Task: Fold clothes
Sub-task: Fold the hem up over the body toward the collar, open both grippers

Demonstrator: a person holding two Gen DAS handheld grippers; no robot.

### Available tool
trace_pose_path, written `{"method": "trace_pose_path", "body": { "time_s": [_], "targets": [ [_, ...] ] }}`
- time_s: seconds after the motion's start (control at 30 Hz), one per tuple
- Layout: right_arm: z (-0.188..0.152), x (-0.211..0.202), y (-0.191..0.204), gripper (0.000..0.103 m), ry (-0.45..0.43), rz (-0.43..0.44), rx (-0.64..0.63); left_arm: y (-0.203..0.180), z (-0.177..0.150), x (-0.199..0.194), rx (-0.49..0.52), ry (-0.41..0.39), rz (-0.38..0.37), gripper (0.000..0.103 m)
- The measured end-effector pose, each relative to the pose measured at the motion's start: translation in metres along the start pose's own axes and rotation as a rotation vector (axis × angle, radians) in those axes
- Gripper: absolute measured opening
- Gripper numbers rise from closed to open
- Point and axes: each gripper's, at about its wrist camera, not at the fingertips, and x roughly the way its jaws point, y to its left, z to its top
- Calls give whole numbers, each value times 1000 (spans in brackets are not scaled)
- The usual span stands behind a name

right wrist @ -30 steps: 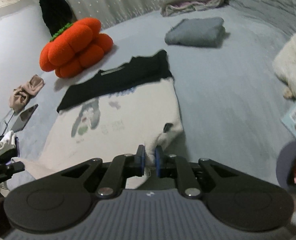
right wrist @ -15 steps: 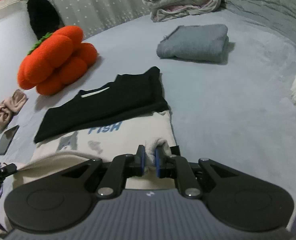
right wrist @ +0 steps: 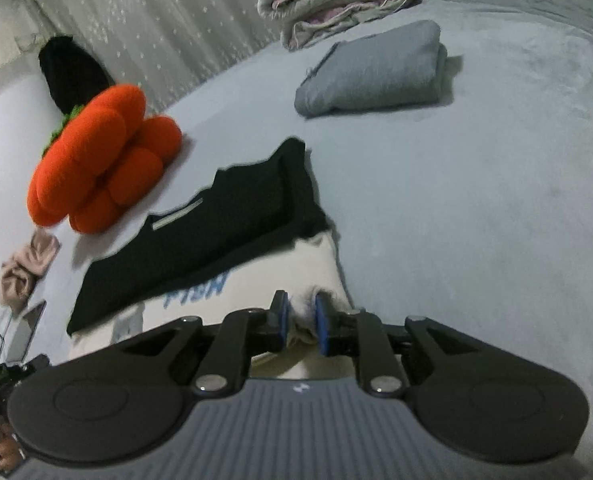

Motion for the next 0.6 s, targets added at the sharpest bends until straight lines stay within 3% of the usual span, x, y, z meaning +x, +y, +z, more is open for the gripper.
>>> {"method": "trace_pose_path", "body": {
  "time_s": [0.03,0.1,0.13,0.23,0.47,0.6],
  "targets": [
    [1,-2,1,26,-23,-10,-14,0,0,0,4,4,5,35],
    [3,-8,6,45,-67,-49,-63,1,-1,0,11,18,14,36],
    [3,-10,7,46,-86,-69,-90,1,-2,0,15,25,18,36],
    [1,-14,8,46,-101,-110,-142,0,-3,1,32,39,28,36],
    [4,-25,-5,46,-123,-159,-126,1,-3,-3,18,33,27,36],
    [0,-18,0,46,-70,-117,-163,-3,-4,-3,39,52,1,35]
  ]
}}
